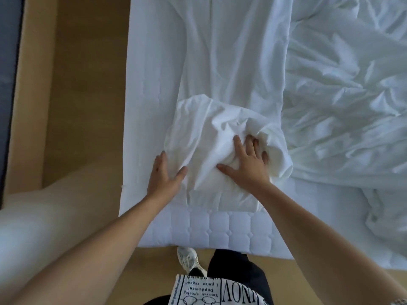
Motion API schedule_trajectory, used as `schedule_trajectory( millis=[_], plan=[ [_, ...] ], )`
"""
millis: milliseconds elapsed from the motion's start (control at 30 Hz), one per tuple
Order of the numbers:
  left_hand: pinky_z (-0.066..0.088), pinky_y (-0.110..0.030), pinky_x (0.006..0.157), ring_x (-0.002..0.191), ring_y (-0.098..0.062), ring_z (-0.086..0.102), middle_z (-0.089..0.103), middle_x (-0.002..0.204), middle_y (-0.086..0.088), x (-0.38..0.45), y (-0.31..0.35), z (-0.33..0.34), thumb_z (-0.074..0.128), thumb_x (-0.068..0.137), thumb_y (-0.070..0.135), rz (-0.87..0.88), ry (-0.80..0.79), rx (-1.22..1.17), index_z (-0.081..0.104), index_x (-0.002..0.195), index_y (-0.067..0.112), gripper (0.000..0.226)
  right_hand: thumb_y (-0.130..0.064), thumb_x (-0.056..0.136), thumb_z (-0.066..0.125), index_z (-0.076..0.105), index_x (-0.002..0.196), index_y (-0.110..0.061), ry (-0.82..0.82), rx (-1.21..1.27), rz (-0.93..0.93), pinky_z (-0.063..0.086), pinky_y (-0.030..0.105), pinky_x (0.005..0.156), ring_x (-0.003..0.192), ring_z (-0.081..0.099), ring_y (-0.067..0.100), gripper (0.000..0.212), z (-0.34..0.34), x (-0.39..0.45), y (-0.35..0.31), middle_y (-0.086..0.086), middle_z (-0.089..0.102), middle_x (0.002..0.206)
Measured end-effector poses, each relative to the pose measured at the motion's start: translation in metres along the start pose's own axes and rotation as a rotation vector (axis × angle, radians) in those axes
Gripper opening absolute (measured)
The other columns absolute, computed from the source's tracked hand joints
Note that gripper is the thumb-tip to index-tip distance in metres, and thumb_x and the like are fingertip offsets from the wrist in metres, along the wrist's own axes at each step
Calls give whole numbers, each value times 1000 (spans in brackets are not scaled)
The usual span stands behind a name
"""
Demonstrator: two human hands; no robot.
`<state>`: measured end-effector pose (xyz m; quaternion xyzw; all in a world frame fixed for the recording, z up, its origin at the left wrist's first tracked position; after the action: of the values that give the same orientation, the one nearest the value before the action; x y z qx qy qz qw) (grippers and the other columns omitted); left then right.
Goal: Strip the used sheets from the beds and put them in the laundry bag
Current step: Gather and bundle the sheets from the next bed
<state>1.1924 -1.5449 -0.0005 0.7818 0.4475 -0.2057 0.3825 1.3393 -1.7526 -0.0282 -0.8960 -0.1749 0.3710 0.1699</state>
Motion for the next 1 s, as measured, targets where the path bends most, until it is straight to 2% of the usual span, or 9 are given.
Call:
schedule_trajectory(
  millis=[100,167,233,367,433,533,667,800,1000],
  plan=[
    [24,-48,123,156,-26,18,9,171,-3,8,-11,-2,64,84,73,-316,-19,-262,6,164,32,107,-69,89,61,19,164,-24,350,198,39,8,45,129,158,8,28,97,1,-44,21,10,11,172],
    [37,-44,114,148,-27,36,29,165,0,14,-19,2,63,78,78,-407,-70,-399,16,163,31,108,-67,82,72,19,163,-22,520,307,253,12,44,127,156,14,26,106,9,-73,37,9,14,171],
    [46,-40,97,127,-26,53,50,148,5,15,-21,10,62,80,78,-454,-115,-528,32,155,35,91,-63,72,84,24,160,-25,461,526,447,22,50,126,152,26,24,113,20,-85,50,5,26,167],
    [55,-50,96,119,-23,61,61,134,11,18,-18,25,75,66,82,-430,-206,-570,43,144,40,94,-59,61,93,63,116,-42,184,1240,553,59,56,93,107,72,16,65,39,-72,58,-10,73,119],
    [56,-52,96,117,-22,65,65,132,10,14,-12,28,76,59,85,-395,-249,-559,47,141,43,97,-59,65,87,66,115,-39,122,1267,500,61,50,87,106,74,18,58,40,-71,56,-8,76,114],
    [55,-40,90,109,-17,66,69,120,12,3,-3,24,71,75,77,-338,-265,-457,54,130,42,67,-49,72,88,64,126,-32,59,1311,451,61,37,74,103,75,16,62,34,-80,52,-8,78,112],
    [49,-29,71,99,-16,66,71,110,9,-14,-1,22,73,83,64,-279,-236,-410,61,122,32,52,-40,81,86,60,132,-24,72,1217,412,58,32,68,99,74,17,59,30,-93,49,-3,76,114],
    [58,-35,87,98,-21,72,77,105,1,-34,-20,24,79,66,68,-244,-172,-390,72,118,22,69,-33,82,87,58,132,-21,119,1230,393,58,35,71,101,72,20,59,31,-111,38,0,73,117],
    [46,-38,96,109,-15,55,63,112,9,-90,-73,29,66,94,50,-269,-365,-429,58,114,29,30,-29,78,91,63,128,-19,185,1178,350,61,35,76,98,75,19,57,58,-165,27,0,77,112]
  ],
)
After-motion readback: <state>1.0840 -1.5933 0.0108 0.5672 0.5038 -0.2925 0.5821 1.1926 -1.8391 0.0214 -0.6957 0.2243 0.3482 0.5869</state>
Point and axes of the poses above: each hand's wrist, its own x-axis towards the middle knuckle, its own z-axis out of the palm, y = z × x, the point moved 2 cm from there along x, towards the middle knuckle
